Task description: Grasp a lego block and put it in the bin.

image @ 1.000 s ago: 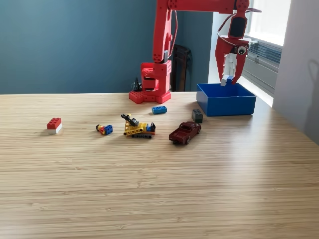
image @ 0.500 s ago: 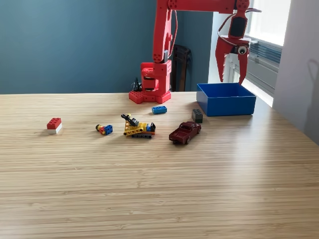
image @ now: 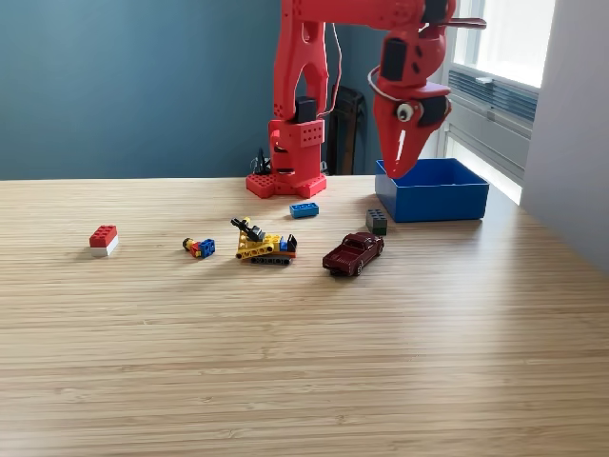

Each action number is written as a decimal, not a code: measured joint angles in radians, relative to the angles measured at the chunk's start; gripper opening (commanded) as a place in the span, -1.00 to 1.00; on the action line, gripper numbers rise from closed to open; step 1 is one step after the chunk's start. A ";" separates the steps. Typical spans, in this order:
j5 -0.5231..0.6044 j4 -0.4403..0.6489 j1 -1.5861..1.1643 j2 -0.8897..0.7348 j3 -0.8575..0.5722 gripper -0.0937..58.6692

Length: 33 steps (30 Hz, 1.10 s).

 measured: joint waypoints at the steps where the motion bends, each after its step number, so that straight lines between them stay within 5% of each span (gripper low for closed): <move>1: -0.008 0.000 0.049 0.000 0.000 -0.99; 11: -0.086 -0.046 0.362 0.000 0.000 -0.99; 33: -0.101 -0.124 0.402 0.000 0.000 -0.99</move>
